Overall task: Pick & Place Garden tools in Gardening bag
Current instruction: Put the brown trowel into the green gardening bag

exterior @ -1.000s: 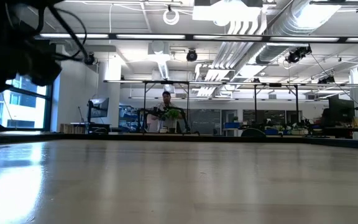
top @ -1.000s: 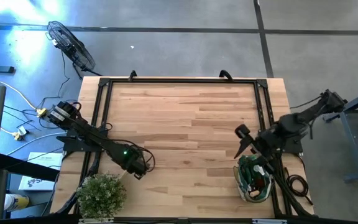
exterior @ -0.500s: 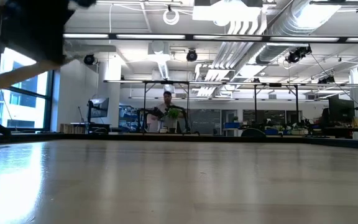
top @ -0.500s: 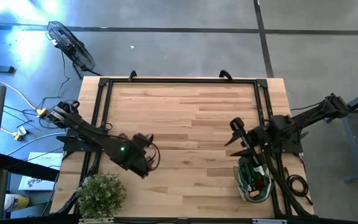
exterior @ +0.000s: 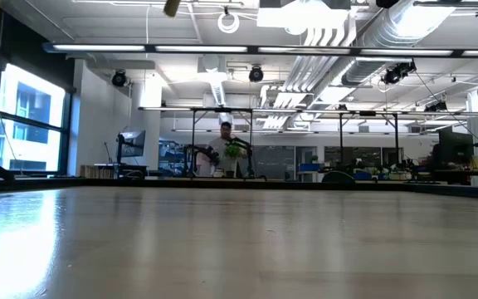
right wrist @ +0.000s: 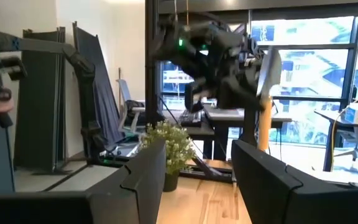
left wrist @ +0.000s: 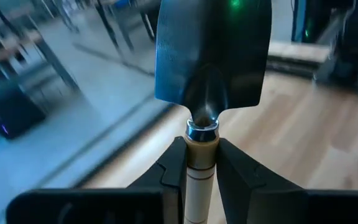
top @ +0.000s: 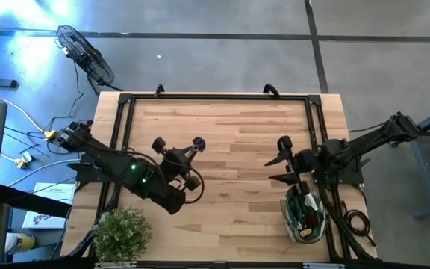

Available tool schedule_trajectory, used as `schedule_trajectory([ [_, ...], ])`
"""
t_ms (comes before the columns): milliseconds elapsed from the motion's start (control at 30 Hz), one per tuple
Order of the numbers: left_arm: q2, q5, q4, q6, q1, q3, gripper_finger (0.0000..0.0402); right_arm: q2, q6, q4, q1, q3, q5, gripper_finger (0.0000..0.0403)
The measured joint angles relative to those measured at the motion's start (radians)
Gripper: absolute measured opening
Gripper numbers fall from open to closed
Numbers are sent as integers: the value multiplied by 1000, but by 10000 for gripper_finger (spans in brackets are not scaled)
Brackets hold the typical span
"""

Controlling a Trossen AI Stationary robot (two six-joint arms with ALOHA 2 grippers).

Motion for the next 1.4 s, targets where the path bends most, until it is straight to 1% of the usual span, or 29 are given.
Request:
schedule_trajectory([
  [100,0,-57,89,133,18,6,51,23,3,0,0,0,-1,174],
  [200,0,-53,196,294,50,6,51,55,4,15,0,0,-13,174],
  [267,0,-17,300,408,77,6,51,79,3,38,0,0,-14,174],
  [333,0,74,427,535,110,6,51,97,6,80,0,0,-14,174],
  [500,0,446,843,881,185,3,51,126,34,272,0,0,-43,174],
  [600,5,644,983,981,224,3,51,128,15,289,0,1,-41,174],
  [767,27,886,1127,1045,281,2,51,132,1,261,0,1,-46,174],
  [800,32,936,1152,1069,293,5,51,133,14,242,0,1,-69,174],
  [867,37,1035,1153,1144,309,1,51,136,78,213,-2,1,-175,174],
  [967,47,1202,1166,1295,330,1,51,137,225,201,-20,1,-432,174],
  [1033,48,1278,1147,1410,334,1,51,137,327,234,-31,1,-558,174],
  [1067,48,1299,1131,1480,333,1,51,137,376,261,-35,1,-590,174],
  [1100,48,1306,1117,1553,333,1,51,137,416,285,-38,1,-595,174],
  [1167,49,1289,1113,1669,322,1,51,137,468,318,-38,1,-577,174],
  [1233,49,1230,1113,1768,304,1,51,137,470,323,-38,1,-525,174],
  [1333,49,1100,1113,1936,265,1,51,144,469,327,-40,1,-394,174],
  [1400,49,1018,1117,2032,241,1,51,160,490,354,-55,1,-329,174],
])
